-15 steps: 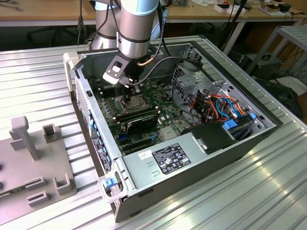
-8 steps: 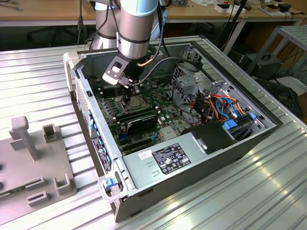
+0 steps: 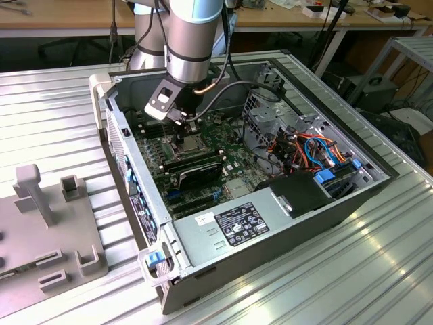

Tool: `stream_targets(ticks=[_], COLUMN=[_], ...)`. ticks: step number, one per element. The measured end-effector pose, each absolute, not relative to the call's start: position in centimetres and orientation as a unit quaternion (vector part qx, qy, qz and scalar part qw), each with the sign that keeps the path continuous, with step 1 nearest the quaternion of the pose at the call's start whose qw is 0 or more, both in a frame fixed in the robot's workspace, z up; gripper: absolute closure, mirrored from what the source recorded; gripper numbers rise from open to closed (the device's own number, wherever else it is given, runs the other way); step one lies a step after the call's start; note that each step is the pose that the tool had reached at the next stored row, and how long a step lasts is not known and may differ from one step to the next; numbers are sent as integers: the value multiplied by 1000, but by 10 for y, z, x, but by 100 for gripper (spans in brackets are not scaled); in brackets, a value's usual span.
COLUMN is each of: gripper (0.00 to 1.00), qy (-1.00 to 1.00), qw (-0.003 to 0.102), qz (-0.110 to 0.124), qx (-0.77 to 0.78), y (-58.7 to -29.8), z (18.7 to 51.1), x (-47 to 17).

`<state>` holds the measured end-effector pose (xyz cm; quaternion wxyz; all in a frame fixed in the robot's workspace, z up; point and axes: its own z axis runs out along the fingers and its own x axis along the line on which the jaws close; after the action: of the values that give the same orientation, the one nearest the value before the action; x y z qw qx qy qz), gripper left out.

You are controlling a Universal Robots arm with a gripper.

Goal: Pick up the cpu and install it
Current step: 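Close the cpu cover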

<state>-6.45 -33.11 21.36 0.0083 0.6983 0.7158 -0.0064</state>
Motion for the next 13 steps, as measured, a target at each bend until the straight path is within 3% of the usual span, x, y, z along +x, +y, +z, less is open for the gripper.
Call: stream_targets(ticks=[13], gripper=[89], qy=[716], qw=[8], qz=[-6], qx=[698], y=[-331], z=[213], x=[-66])
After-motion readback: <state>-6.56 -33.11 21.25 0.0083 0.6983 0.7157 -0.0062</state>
